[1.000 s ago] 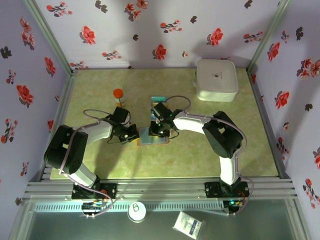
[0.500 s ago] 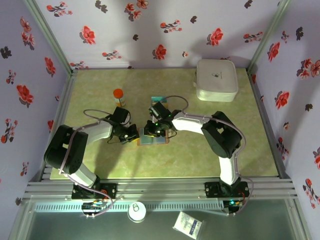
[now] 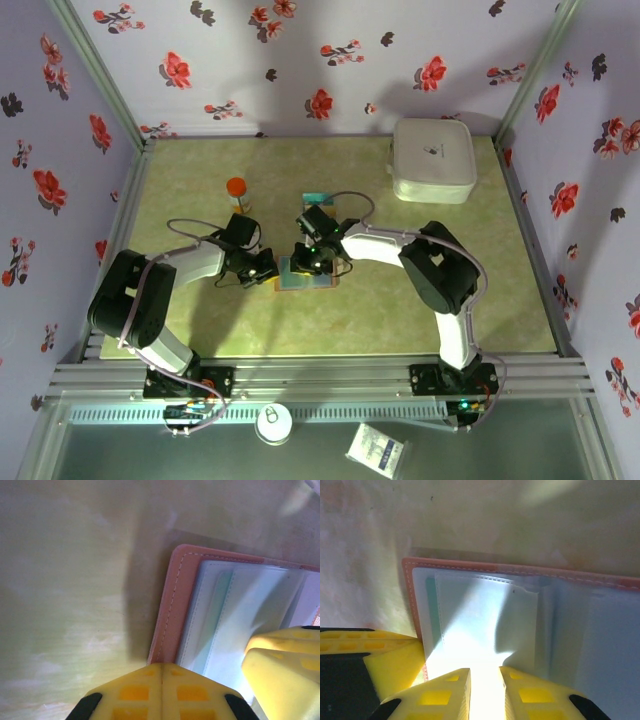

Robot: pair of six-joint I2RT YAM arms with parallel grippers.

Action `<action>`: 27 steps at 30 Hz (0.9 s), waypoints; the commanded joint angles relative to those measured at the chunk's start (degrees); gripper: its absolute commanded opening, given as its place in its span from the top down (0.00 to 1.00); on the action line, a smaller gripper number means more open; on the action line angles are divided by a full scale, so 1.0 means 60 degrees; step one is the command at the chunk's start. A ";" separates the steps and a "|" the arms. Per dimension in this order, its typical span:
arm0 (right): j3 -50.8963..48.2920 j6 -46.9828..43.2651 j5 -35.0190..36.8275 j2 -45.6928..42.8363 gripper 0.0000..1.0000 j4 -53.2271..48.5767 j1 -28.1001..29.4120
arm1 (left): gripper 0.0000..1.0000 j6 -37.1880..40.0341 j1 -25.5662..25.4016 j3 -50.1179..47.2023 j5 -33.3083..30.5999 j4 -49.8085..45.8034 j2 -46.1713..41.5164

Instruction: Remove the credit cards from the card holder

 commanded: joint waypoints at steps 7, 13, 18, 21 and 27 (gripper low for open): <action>-0.0922 -0.0072 -0.0373 -0.0483 0.77 0.0637 -0.0423 | 1.00 0.0227 -0.0054 0.0029 -0.0217 -0.0153 0.0071; -0.1522 -0.0053 -0.0800 -0.0730 0.78 0.1578 -0.0664 | 1.00 0.0132 -0.0061 0.0084 -0.0248 -0.0142 -0.0260; -0.1860 -0.0232 -0.1319 -0.0719 0.78 0.2292 -0.0819 | 1.00 -0.0223 -0.0145 0.0280 -0.0010 -0.0030 -0.0707; -0.1975 -0.0287 -0.1522 -0.0631 0.78 0.2470 -0.0938 | 1.00 -0.0418 -0.0308 0.0455 0.0039 0.0001 -0.0843; -0.2262 -0.0243 -0.1661 -0.0546 0.79 0.2789 -0.1036 | 0.94 -0.0611 -0.0492 0.0670 0.0245 0.0340 -0.0428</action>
